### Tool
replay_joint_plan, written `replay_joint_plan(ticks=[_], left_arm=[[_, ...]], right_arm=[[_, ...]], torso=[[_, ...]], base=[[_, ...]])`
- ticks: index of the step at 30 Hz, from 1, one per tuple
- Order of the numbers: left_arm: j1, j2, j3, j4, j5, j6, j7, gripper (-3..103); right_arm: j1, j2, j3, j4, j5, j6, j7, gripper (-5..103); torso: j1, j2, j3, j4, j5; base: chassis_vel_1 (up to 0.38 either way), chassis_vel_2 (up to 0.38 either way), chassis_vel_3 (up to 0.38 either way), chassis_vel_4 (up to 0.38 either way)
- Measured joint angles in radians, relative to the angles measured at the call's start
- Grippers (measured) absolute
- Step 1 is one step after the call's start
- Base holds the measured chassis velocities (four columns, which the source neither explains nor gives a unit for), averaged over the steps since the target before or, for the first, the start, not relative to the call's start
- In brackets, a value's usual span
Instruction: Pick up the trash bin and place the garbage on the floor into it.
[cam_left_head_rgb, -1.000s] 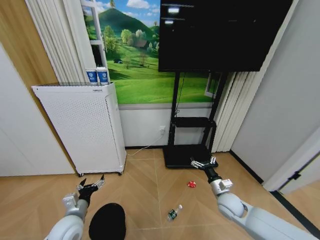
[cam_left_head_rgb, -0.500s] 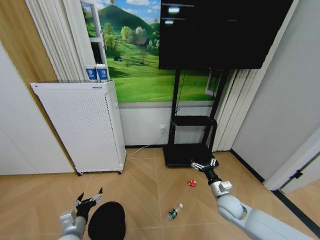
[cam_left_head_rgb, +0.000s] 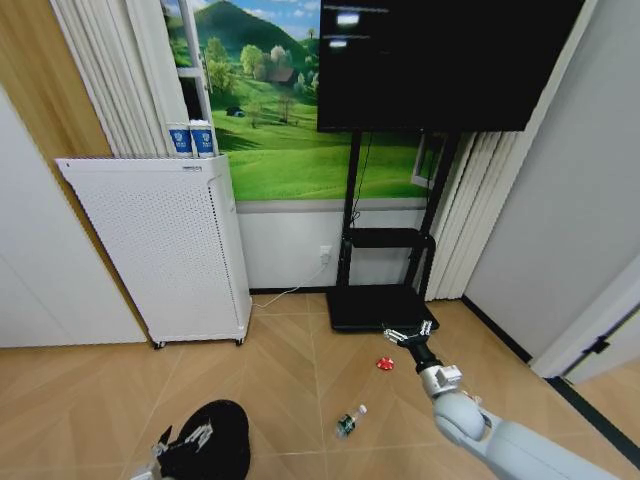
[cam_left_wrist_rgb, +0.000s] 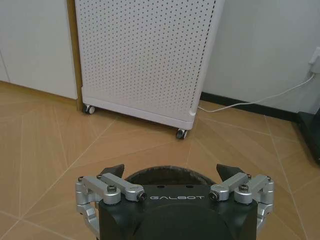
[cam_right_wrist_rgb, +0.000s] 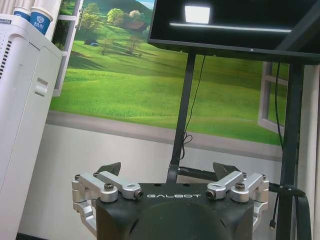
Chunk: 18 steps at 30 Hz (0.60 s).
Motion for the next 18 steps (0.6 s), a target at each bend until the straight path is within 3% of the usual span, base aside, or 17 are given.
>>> replay_joint_plan(ticks=[8,18], left_arm=[[0.073,-0.055,-0.005,0.023,0.054,-0.028,0.019,100],[0.091,-0.059,-0.036,0.036,0.045,-0.045,0.035,100]], right_arm=[[-0.008,0.017,0.000,-0.025,-0.013,0.009,-0.006,100],[-0.020,0.038,0.000,-0.046,-0.027,0.018,-0.012,100]], torso=[[-0.013,-0.033,-0.020,0.0001,0.0000],[-0.024,-0.066,-0.042,0.0000,0.0000]], base=[[0.000,0.000,0.000,0.000],[0.000,0.000,0.000,0.000]])
